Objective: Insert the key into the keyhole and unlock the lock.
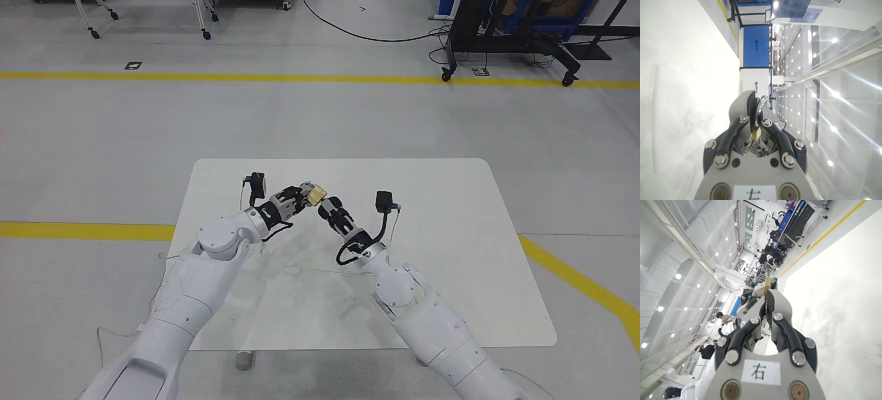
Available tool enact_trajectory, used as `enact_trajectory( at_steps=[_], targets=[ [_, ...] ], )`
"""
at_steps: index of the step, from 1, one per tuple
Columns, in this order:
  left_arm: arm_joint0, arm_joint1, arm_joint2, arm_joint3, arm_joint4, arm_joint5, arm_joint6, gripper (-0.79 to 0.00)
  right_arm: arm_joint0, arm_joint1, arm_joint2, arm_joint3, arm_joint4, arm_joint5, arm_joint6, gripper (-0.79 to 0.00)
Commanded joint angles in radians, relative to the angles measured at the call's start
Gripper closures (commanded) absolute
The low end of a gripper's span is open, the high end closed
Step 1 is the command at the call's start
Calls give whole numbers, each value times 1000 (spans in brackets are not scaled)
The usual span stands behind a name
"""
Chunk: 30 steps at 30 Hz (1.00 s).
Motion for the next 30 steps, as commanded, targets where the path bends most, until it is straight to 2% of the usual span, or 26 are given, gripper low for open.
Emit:
enact_trajectory(
  at_steps=[1, 11, 14, 17, 21, 22, 23, 24, 30],
  targets=[
    [-1, 0, -1, 0, 4, 0, -1, 0, -1, -2, 2, -1, 1, 2, 1, -785],
    [8, 1, -21, -8, 18, 1, 18, 0, -46, 3, 53, -45, -17, -39, -16, -785],
    [10, 0, -27, -8, 5, 18, 19, 0, -76, 8, 84, -84, -2, -97, -16, -785],
    [13, -4, -35, 0, -67, 62, -24, 0, -110, 16, 112, -133, 47, -192, 37, -785],
    [-3, -11, -41, 46, -176, 157, -121, 0, -139, 27, 130, -181, 143, -318, 195, -785],
    [-10, -13, -40, 59, -195, 173, -140, 0, -140, 29, 133, -182, 169, -339, 231, -342],
    [-16, -14, -38, 71, -206, 187, -156, 0, -139, 30, 135, -182, 193, -353, 259, -139],
    [-23, -16, -34, 83, -209, 200, -167, 0, -137, 31, 135, -181, 211, -361, 281, 0],
    [-50, -27, -31, 145, -296, 258, -255, 0, -108, 27, 117, -159, 232, -363, 326, 0]
  ],
)
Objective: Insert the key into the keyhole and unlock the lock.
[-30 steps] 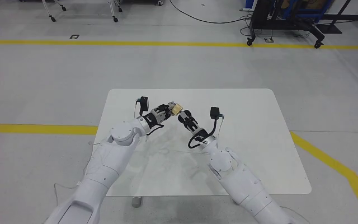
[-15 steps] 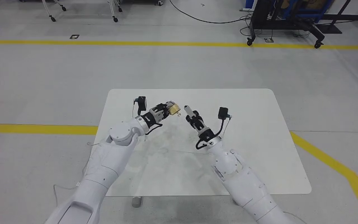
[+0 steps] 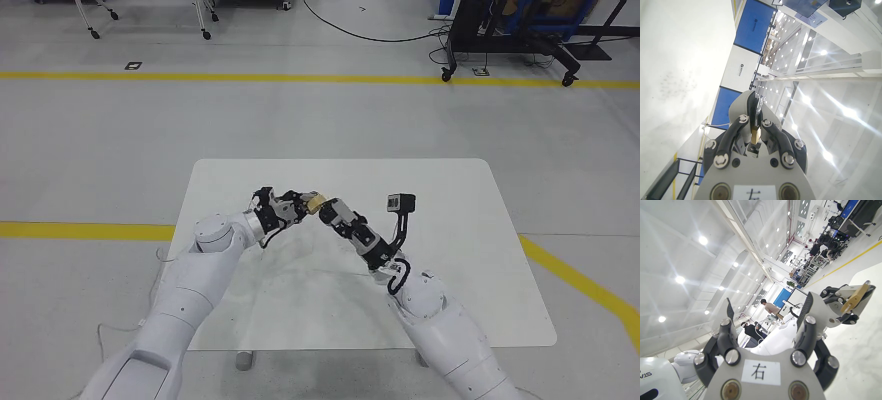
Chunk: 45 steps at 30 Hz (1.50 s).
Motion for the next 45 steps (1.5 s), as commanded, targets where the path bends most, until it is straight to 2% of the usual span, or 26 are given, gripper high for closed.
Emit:
enact_trajectory(
  at_steps=[1, 4, 18, 28, 29, 31, 32, 33, 40, 43, 45],
  targets=[
    [-8, -3, -3, 20, -31, 12, -32, 0, 11, -2, -7, 11, -17, 0, 5, 0],
    [-20, -6, -8, 51, -69, 32, -76, 0, 27, -6, -14, 33, -83, 5, -35, 0],
    [-52, -17, 0, 109, -80, 8, -120, 0, 110, -44, -76, 157, -308, 103, -283, 0],
    [-57, -21, -4, 122, -86, -8, -135, 0, 116, -54, -71, 167, -335, 92, -328, 0],
    [-57, -21, -5, 123, -86, -13, -134, 0, 113, -54, -67, 161, -336, 88, -331, -206],
    [-57, -21, -10, 125, -83, -33, -124, 0, 99, -52, -57, 141, -341, 74, -331, -379],
    [-59, -20, -12, 123, -69, -53, -109, 0, 91, -50, -51, 128, -348, 68, -328, -693],
    [-59, -18, -12, 120, -51, -74, -92, 0, 82, -48, -40, 112, -356, 63, -337, -785],
    [-33, -9, -14, 50, 93, -241, 68, 0, 71, -46, -27, 95, -370, 60, -355, -785],
    [-5, -6, -26, 0, 95, -285, 76, 0, 71, -46, -27, 95, -370, 60, -355, -785],
    [9, -3, -33, -26, 111, -312, 82, 0, 61, -47, -33, 96, -314, 78, -316, -785]
  ],
)
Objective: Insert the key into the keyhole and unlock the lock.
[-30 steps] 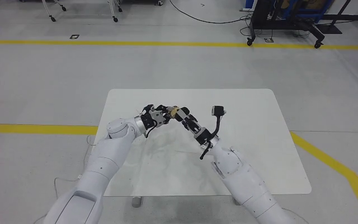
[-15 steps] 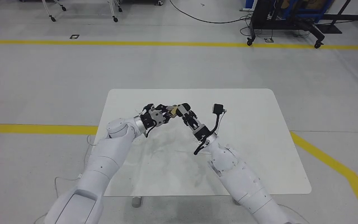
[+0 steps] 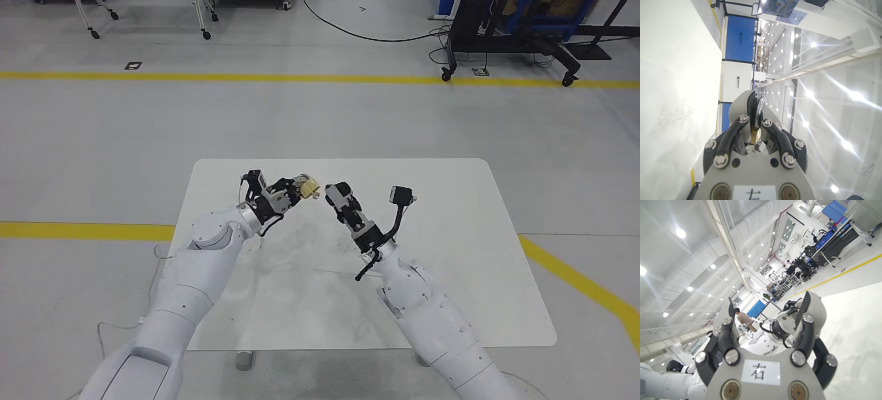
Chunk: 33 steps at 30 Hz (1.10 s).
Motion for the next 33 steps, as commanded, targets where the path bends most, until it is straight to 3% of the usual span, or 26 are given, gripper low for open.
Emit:
enact_trajectory(
  at_steps=[1, 3, 4, 5, 6, 7, 11, 16, 19, 33],
  targets=[
    [15, 3, -8, -25, 14, -25, 6, 0, -7, -1, -4, 5, 97, 25, 71, -785],
    [29, 7, -15, -46, 30, -50, 18, 0, -11, 0, -4, 14, 258, 67, 195, -785],
    [36, 8, -19, -58, 37, -62, 23, 0, -10, 2, 1, 18, 335, 102, 262, -736],
    [43, 9, -22, -70, 42, -72, 25, 0, -9, 3, 7, 22, 409, 146, 328, -446],
    [49, 10, -25, -81, 48, -85, 27, 0, -7, 5, 12, 26, 480, 198, 396, -314],
    [55, 11, -28, -92, 54, -99, 32, 0, -1, 7, 22, 29, 530, 234, 447, -231],
    [70, 15, -31, -126, 81, -123, 30, 0, 8, 9, 43, 46, 694, 323, 576, -65],
    [79, 16, -34, -143, 96, -128, 30, 0, 32, 5, 52, 79, 779, 348, 621, -37],
    [83, 17, -37, -149, 100, -133, 33, 0, 44, 1, 50, 94, 798, 346, 617, -71],
    [84, 18, -41, -157, 114, -133, 22, 0, 63, -7, 49, 107, 858, 363, 646, 0]
  ],
)
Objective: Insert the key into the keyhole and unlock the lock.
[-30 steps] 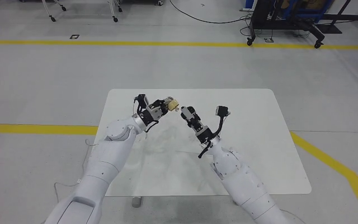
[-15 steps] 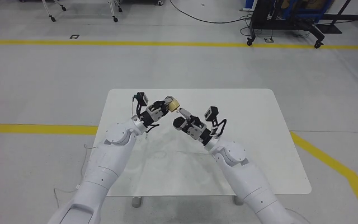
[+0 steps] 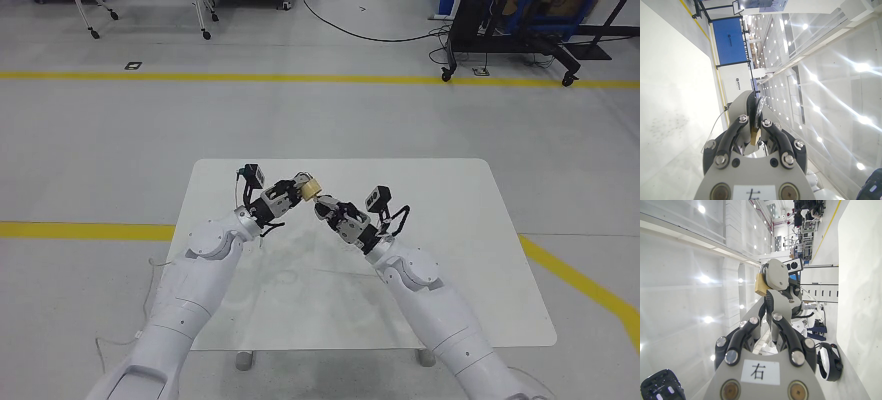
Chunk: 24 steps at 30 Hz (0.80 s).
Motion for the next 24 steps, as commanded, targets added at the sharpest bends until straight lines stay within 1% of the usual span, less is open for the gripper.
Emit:
enact_trajectory(
  at_steps=[1, 7, 11, 13, 15, 19, 23, 24],
  targets=[
    [0, 0, 0, 0, 2, 0, -2, 0, 2, -2, -2, 1, 27, 14, 14, 0],
    [-1, -2, 5, 0, 11, -12, -2, 0, 8, -10, 0, 23, 179, 97, 90, 0],
    [-2, -2, 5, 0, 22, -29, 1, 0, 15, -14, 15, 46, 325, 193, 154, 0],
    [-1, -2, 3, -1, 24, -45, 12, 0, 18, -18, 21, 61, 418, 256, 189, 0],
    [3, -2, 0, -6, 25, -62, 18, 0, 28, -21, 21, 79, 473, 315, 224, 0],
    [9, 0, -13, -9, 20, -78, 25, 0, 48, -23, 20, 110, 519, 380, 262, 0],
    [11, 1, -19, -11, 21, -84, 29, 0, 62, -23, 19, 123, 508, 390, 266, 0],
    [12, 1, -21, -11, 21, -85, 32, 0, 64, -23, 19, 125, 503, 388, 262, -163]
  ],
)
